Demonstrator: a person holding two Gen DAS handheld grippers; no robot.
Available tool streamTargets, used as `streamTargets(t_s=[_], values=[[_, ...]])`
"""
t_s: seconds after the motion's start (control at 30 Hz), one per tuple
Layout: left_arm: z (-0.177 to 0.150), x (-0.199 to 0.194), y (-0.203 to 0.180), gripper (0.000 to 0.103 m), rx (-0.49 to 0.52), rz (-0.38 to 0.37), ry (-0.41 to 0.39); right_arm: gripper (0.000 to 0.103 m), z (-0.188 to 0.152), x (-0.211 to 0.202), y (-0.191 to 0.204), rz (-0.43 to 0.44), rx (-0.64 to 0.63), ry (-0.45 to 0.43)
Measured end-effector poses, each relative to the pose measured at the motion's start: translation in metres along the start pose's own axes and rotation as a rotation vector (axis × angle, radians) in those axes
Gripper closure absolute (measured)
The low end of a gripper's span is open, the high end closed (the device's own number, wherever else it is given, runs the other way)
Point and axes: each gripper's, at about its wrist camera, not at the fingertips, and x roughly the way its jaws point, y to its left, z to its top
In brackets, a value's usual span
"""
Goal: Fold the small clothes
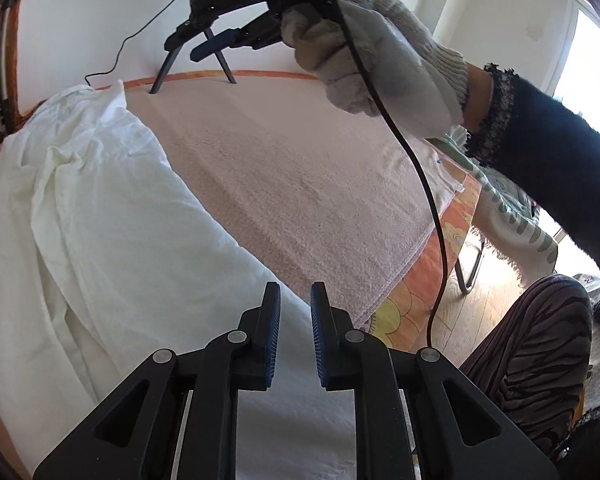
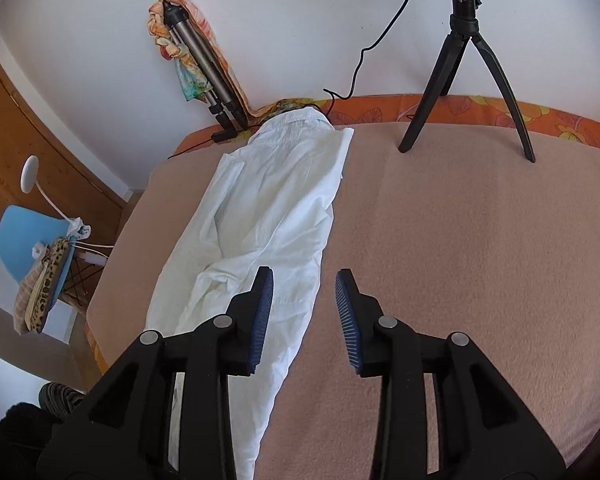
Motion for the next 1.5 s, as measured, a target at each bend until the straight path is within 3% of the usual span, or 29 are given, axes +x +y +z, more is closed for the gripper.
streamTargets(t_s=[0.3,0.57,0.6,0.67,0.8,1.03,1.13,1.2,1.27,1.4,1.5], values=[[0.001,0.021,0.001,0.089,0.001,-0.082,0.041,0.069,0.071,0.114,-0.059,0.106,0.095,0.010],[0.002,0.021,0.009,0.089,-0.039,-0.138,0.055,0.069,0.099,0.165,-0.073,0.148,0.125,0.029],[0.001,0.020,0.011,0.089,-0.042,-0.142,0.056,0.077,0.101,0.167,-0.072,0.151,0.118,0.031],[0.002,0.019,0.010,0.089,-0.042,-0.151,0.058,0.099,0.105,0.170,-0.065,0.118,0.076,0.040],[0.000,0.024,0.006,0.089,-0.022,-0.167,0.063,0.101,0.123,0.178,-0.047,-0.107,-0.064,0.053],[0.000,0.022,0.008,0.089,-0.012,-0.165,0.059,0.101,0.126,0.197,-0.036,-0.198,-0.137,0.074],[0.002,0.021,0.008,0.089,-0.018,-0.169,0.065,0.092,0.128,0.190,-0.041,-0.214,-0.085,0.068],[0.003,0.018,0.008,0.089,-0.020,-0.163,0.063,0.075,0.128,0.173,-0.039,-0.224,-0.070,0.036],[0.004,0.011,0.006,0.089,-0.017,-0.154,0.050,0.065,0.127,0.149,-0.036,-0.218,-0.060,-0.002],[0.002,-0.011,0.006,0.087,-0.015,-0.135,0.012,0.063,0.114,0.096,-0.023,-0.201,-0.058,-0.046],[-0.002,-0.034,0.008,0.078,-0.016,-0.103,-0.029,0.062,0.091,0.051,-0.012,-0.197,-0.057,-0.072]])
